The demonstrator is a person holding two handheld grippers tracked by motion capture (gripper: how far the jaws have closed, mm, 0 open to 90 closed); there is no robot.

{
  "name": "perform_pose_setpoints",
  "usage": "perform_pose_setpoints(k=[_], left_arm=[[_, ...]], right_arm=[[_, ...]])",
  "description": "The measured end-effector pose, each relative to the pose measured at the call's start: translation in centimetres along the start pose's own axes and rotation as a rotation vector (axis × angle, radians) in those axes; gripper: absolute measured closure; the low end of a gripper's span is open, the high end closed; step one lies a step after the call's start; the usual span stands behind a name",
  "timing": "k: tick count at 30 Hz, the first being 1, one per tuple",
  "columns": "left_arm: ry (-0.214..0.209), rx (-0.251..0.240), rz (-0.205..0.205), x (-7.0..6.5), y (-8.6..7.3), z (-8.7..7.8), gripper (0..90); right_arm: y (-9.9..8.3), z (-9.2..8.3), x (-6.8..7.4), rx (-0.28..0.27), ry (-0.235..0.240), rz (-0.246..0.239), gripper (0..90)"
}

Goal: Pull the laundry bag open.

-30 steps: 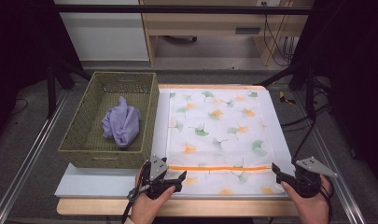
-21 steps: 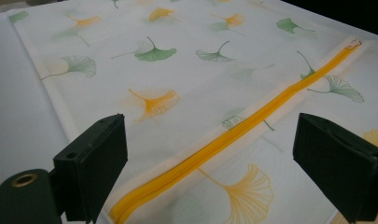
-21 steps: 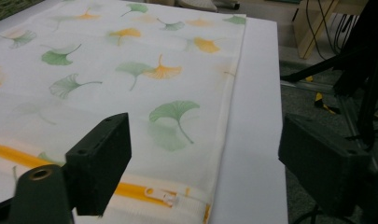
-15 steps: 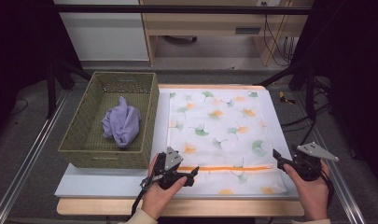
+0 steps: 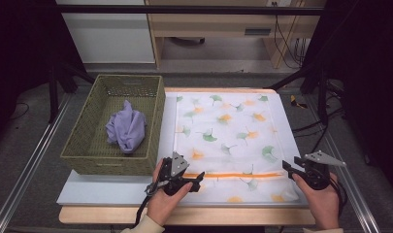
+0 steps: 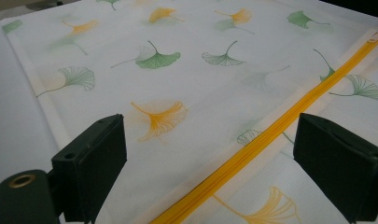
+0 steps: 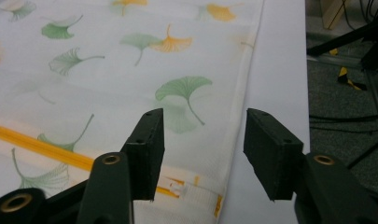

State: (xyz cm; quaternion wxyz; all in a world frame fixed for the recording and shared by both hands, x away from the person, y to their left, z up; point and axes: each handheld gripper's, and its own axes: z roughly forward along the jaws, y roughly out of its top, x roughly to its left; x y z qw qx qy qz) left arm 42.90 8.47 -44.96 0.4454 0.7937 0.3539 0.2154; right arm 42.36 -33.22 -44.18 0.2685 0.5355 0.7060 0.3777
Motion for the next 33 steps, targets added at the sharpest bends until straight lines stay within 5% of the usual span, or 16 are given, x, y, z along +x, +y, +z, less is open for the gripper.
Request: perform_pose_setpoints(k=[12,33], left_arm=[[-0.014,0.001,-0.001,0.5,-0.4,-0.2,10.6],[0.016,0.000,0.014,0.4,-0.6,-0.4,12.2]], right_arm=[[-1.5,0.2,-0.6,0.076,0.048,0.057,59.5],[-2.3,1.0,-1.4,0.142,0.019,0.066,67.9]])
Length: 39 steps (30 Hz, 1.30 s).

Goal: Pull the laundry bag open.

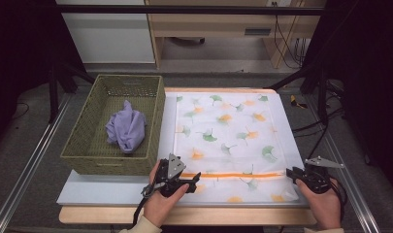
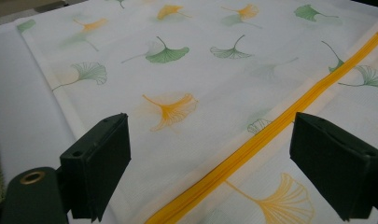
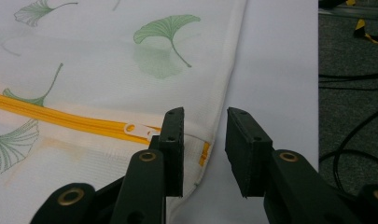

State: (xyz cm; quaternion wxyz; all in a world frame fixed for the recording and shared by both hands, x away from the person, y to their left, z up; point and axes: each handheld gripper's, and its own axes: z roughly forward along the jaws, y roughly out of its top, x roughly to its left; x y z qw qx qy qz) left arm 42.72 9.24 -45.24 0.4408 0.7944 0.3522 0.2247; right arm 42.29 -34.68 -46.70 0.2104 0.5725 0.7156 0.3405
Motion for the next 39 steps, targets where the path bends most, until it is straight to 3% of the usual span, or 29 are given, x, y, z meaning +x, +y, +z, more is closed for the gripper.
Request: perform_pose_setpoints(k=[16,23,39], left_arm=[[0.003,-0.002,-0.006,0.2,0.0,-0.1,12.3],[0.002,-0.001,-0.003,0.1,0.0,-0.1,12.4],[-0.002,0.007,0.004,-0.1,-0.1,0.1,12.5]], right_arm=[[-0.5,-0.1,0.2,0.017,0.026,-0.004,61.2],[-0.6,0.2,0.5,0.032,0.016,-0.017,61.1],[-0.5,0.6,1.2,0.070,-0.017,-0.014,70.7]])
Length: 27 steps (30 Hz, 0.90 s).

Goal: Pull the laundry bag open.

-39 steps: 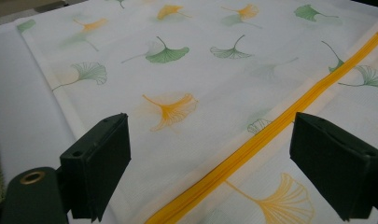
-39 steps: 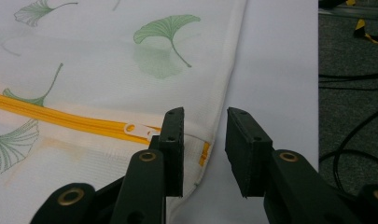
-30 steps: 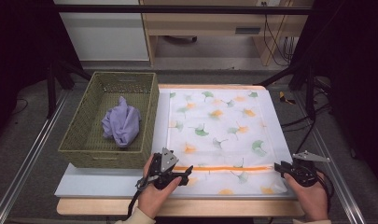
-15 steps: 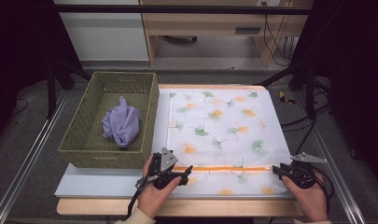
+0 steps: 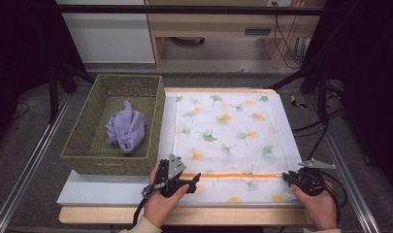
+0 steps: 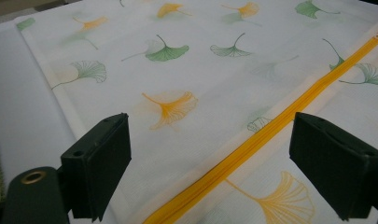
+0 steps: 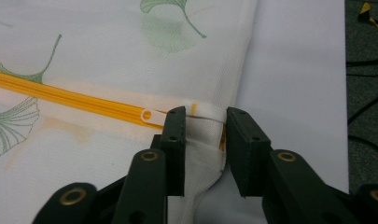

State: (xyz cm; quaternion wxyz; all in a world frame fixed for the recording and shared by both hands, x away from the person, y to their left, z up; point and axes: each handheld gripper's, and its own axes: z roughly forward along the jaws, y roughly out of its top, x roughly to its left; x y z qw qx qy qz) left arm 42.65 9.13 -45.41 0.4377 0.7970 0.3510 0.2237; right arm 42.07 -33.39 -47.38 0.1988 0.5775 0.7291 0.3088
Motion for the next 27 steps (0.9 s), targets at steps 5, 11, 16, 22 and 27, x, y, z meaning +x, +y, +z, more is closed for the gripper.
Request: perform_pose_setpoints(k=[5,11,16,22,27], left_arm=[[0.000,0.008,0.006,-0.1,-0.1,0.1,12.5],[-0.001,0.000,0.008,-0.1,0.0,0.1,12.8],[0.002,-0.006,0.008,0.0,0.2,-0.1,13.4],[0.008,-0.002,0.017,-0.1,0.3,-0.1,13.5],[-0.001,-0.005,0.014,-0.3,0.3,0.0,14.9]], right_arm=[[0.2,0.0,0.5,0.022,-0.012,0.019,76.6],[0.6,0.0,1.0,0.036,-0.013,0.017,84.1],[1.1,-0.4,1.3,-0.009,0.015,0.009,84.7],[1.4,-1.3,1.5,-0.080,0.015,-0.019,84.9],[1.6,-1.6,1.8,-0.119,0.000,-0.045,84.9]])
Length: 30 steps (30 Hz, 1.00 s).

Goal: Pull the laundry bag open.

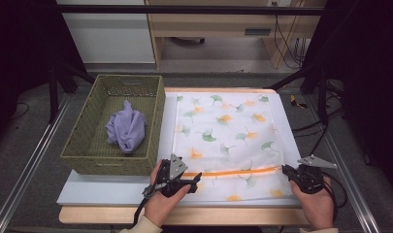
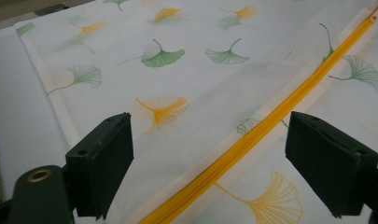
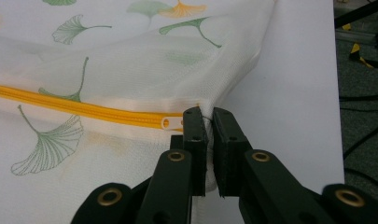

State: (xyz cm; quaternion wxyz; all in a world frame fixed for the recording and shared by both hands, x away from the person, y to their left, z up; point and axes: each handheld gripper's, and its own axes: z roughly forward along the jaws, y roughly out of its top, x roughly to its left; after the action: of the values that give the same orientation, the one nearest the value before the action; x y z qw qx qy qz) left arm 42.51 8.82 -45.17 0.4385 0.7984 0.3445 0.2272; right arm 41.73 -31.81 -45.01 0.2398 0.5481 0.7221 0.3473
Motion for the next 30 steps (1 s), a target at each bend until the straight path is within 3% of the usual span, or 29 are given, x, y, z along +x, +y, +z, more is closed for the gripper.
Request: perform_pose_setpoints(k=[12,20,26,30], left_arm=[[0.000,-0.024,0.000,-0.1,0.1,-0.4,18.6],[-0.019,-0.025,-0.010,-0.2,0.0,-0.3,24.2],[-0.048,-0.063,-0.015,-1.2,0.7,-0.4,31.2],[-0.080,-0.070,0.008,-2.1,1.3,-0.1,37.9]], right_arm=[[0.7,-0.7,0.3,-0.036,0.003,-0.015,85.0],[0.8,-0.4,0.2,-0.020,0.002,-0.020,85.0],[0.8,-0.5,0.4,-0.030,0.022,-0.032,85.0],[0.8,-0.6,0.6,-0.040,0.028,-0.029,85.0]])
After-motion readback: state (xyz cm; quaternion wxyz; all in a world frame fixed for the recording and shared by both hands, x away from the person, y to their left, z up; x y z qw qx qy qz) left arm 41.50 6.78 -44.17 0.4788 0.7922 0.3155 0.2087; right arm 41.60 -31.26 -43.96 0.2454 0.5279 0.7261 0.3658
